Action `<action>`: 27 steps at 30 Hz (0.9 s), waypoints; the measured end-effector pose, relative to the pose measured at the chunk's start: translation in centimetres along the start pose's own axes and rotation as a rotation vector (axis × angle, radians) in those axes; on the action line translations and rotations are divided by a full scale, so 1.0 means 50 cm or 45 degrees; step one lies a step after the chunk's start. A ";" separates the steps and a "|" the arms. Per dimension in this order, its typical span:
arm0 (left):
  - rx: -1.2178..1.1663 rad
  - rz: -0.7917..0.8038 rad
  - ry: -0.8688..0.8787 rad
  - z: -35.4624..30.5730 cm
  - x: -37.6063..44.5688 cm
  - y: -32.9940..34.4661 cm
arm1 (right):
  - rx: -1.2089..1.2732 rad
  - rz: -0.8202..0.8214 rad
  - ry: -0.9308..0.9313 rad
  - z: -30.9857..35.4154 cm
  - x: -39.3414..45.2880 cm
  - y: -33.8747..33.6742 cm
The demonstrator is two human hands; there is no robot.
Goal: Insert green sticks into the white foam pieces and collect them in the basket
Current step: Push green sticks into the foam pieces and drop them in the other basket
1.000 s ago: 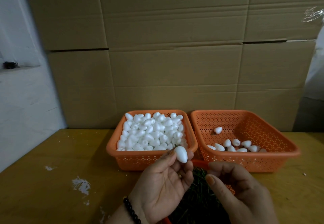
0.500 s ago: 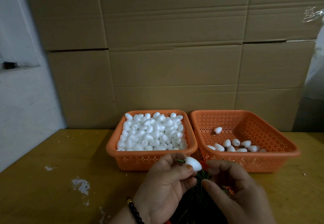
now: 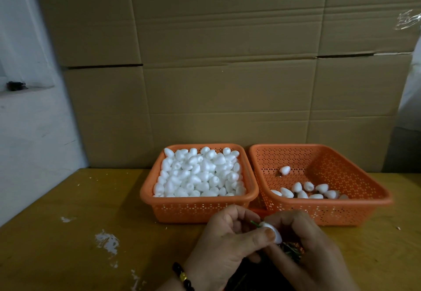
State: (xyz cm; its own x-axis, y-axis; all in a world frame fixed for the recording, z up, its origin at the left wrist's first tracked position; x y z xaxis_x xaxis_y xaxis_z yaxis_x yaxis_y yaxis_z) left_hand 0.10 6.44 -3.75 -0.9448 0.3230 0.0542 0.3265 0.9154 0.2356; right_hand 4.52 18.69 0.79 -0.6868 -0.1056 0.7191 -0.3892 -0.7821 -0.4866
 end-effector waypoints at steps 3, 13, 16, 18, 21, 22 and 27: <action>0.017 0.007 -0.039 -0.006 -0.001 -0.006 | 0.035 0.022 0.061 -0.021 0.010 -0.011; 0.598 0.055 0.090 -0.012 0.000 -0.002 | -0.662 -0.105 0.187 -0.151 0.095 -0.079; 0.622 0.047 0.158 -0.025 0.005 -0.004 | -0.806 -0.041 0.254 -0.182 0.114 -0.081; 0.629 0.032 0.181 -0.033 0.008 -0.009 | -0.875 0.045 0.302 -0.193 0.116 -0.074; 0.662 -0.001 0.216 -0.042 0.013 -0.019 | -1.015 0.174 0.348 -0.199 0.109 -0.064; 0.685 -0.010 0.226 -0.046 0.015 -0.022 | -1.047 0.186 0.333 -0.193 0.105 -0.063; 0.703 -0.101 0.272 -0.093 0.041 -0.059 | -0.923 0.158 0.134 -0.080 0.076 -0.057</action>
State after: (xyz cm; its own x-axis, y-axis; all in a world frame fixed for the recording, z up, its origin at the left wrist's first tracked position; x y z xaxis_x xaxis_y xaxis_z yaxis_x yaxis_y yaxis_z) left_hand -2.93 3.31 0.17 -0.9326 0.2451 0.2648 0.1657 0.9429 -0.2889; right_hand 0.57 22.95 2.92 -0.7934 -0.0789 0.6036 -0.5872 -0.1626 -0.7930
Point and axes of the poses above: each hand's wrist, its own x-axis towards the middle knuckle, its own y-axis out of the palm, z = x × y, the point moved 9 cm from there along x, towards the middle knuckle, and after that the axes turned 5 degrees about -x, right-handed, at the moved point
